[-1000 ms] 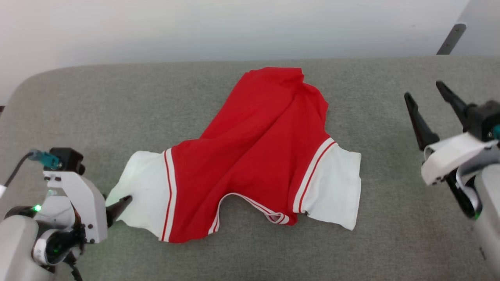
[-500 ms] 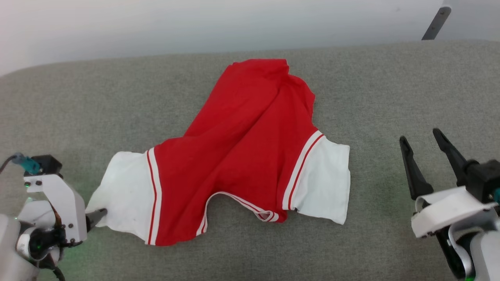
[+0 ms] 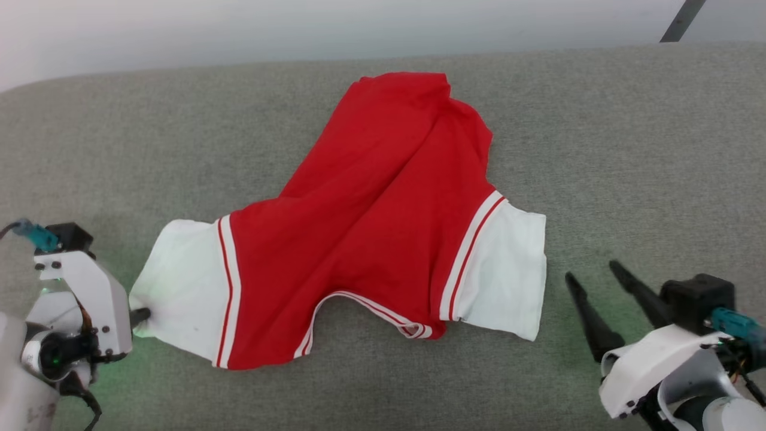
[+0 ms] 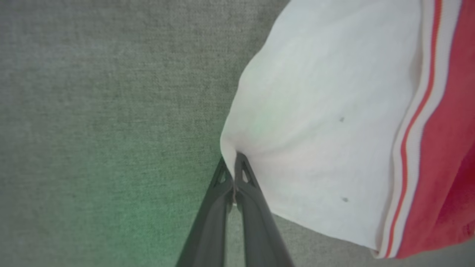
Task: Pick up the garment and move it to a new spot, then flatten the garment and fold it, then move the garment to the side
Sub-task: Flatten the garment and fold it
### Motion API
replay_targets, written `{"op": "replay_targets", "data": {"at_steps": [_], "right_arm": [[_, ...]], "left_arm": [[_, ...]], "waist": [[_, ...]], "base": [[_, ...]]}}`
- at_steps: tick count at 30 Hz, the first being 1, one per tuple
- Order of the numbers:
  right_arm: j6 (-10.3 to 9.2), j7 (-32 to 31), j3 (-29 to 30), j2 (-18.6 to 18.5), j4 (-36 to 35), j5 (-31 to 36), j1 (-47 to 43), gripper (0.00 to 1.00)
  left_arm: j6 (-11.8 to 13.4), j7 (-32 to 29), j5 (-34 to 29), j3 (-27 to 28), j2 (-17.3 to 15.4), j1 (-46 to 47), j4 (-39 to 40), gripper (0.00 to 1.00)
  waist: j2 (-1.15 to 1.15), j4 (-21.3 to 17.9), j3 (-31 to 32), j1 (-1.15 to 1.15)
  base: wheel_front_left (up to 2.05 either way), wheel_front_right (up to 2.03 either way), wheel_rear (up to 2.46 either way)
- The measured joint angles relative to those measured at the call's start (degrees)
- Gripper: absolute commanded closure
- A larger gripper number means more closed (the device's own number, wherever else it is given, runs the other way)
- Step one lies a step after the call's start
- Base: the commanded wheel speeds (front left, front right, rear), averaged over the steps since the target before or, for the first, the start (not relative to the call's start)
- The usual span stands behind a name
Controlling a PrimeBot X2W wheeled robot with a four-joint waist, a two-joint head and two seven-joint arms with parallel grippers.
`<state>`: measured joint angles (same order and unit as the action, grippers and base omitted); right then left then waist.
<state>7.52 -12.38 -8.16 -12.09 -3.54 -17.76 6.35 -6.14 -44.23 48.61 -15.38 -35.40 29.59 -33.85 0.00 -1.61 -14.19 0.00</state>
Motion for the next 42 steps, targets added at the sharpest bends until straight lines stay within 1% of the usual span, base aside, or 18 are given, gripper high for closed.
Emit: {"op": "replay_targets", "data": {"at_steps": [4, 9, 10, 11, 13, 15, 16, 19, 20, 22, 24, 26, 28, 30, 34, 39, 42], "right_arm": [[0.0, -7.1, -2.3, -1.3, -0.1, -2.8, 0.0, 0.0], [0.0, -14.7, -3.8, -2.4, 1.7, -4.0, 1.2, 0.0], [0.0, -14.7, -3.8, -2.4, 1.7, -4.0, 1.2, 0.0], [0.0, -16.9, -3.8, -2.2, 2.5, -4.6, 2.2, 0.0], [-0.01, -18.9, -4.6, -2.4, 3.6, -5.0, 3.3, 0.0], [0.0, -19.7, -4.7, -2.1, 4.2, -5.2, 3.9, 0.0], [0.0, -21.7, -5.4, -2.3, 5.5, -5.3, 5.3, 0.0], [0.0, -24.5, -7.0, -3.1, 7.4, -5.0, 7.7, 0.0], [0.0, -24.5, -7.0, -3.1, 7.4, -5.0, 7.7, 0.0], [0.01, -27.4, -9.0, -4.2, 9.1, -4.5, 10.1, 1.0], [0.0, -29.2, -9.8, -5.2, 9.9, -4.5, 11.6, 1.0], [0.0, -30.4, -9.8, -5.4, 10.4, -5.9, 12.9, 1.0], [0.0, -31.0, -10.0, -5.7, 10.5, -6.0, 13.4, 1.0], [0.02, -32.4, -9.6, -6.3, 10.5, -8.0, 14.7, 1.0], [0.0, -33.1, -6.6, -7.7, 10.0, -10.5, 18.5, 1.0], [0.0, -34.5, -4.2, -8.2, 9.5, -12.7, 22.9, 1.0], [0.0, -34.8, -2.8, -8.8, 9.8, -13.5, 28.7, 1.0]], "left_arm": [[-0.4, 0.6, 0.3, -0.5, 0.5, 1.1, -0.2, 1.0], [-0.5, 1.3, 0.4, -1.2, 1.2, 2.3, -0.4, 1.0], [-0.5, 1.3, 0.4, -1.2, 1.2, 2.3, -0.4, 1.0], [-0.7, 1.5, 0.4, -1.5, 1.5, 2.9, -0.6, 1.0], [-0.8, 1.7, 0.4, -1.7, 1.8, 3.4, -0.8, 1.0], [-0.9, 1.8, 0.4, -1.9, 1.9, 3.7, -0.9, 1.0], [-0.9, 1.9, 0.4, -2.2, 2.1, 4.4, -1.0, 1.0], [-0.9, 2.2, 0.7, -2.5, 2.4, 5.3, -1.3, 1.0], [-0.9, 2.2, 0.7, -2.5, 2.4, 5.3, -1.3, 1.0], [-1.0, 2.4, 0.7, -3.0, 2.6, 5.9, -1.7, 1.0], [-1.0, 2.4, 0.6, -3.5, 2.6, 6.4, -1.9, 1.0], [-1.0, 2.2, 0.5, -3.7, 2.6, 6.9, -1.9, 1.0], [-1.0, 2.0, 0.4, -4.0, 2.5, 7.2, -1.9, 1.0], [-1.0, 0.9, 0.1, -4.6, 2.3, 8.2, -1.6, 1.0], [-0.9, -1.4, -0.2, -5.2, 1.9, 10.5, 0.1, 1.0], [-0.6, -3.5, -0.9, -5.8, 1.1, 13.7, 2.9, 1.0], [-0.4, -4.4, -1.7, -6.0, 0.9, 17.2, 5.3, 1.0]], "waist": [[0.0, 0.6, -0.5, 0.0], [0.0, 1.6, -1.3, 0.0], [0.0, 1.6, -1.3, 0.0], [0.0, 2.1, -1.6, 0.0], [0.0, 2.5, -1.9, 0.0], [0.0, 2.7, -2.1, 0.0], [0.0, 3.0, -2.5, 0.0], [0.0, 3.5, -3.1, 0.0], [0.0, 3.5, -3.1, 0.0], [0.0, 3.9, -3.5, 0.0], [0.0, 4.1, -3.7, 0.0], [0.0, 4.2, -3.6, 0.0], [0.0, 4.2, -3.4, 0.0], [0.0, 4.2, -2.5, 0.0], [0.0, 4.2, -0.7, 0.0], [0.0, 4.3, 1.6, 0.0], [0.0, 4.5, 4.0, 0.0]], "base": [[0.0, 0.0, 0.0], [0.0, 0.0, 0.0], [0.0, 0.0, 0.0], [0.0, 0.0, 0.0], [0.0, 0.0, 0.0], [0.0, 0.0, 0.0], [0.0, 0.0, 0.0], [0.0, 0.0, 0.0], [0.0, 0.0, 0.0], [0.0, 0.0, 0.0], [0.0, 0.0, 0.0], [0.0, 0.0, 0.0], [0.0, 0.0, 0.0], [0.0, 0.0, 0.0], [0.0, 0.0, 0.0], [0.0, 0.0, 0.0], [0.0, 0.0, 0.0]]}}
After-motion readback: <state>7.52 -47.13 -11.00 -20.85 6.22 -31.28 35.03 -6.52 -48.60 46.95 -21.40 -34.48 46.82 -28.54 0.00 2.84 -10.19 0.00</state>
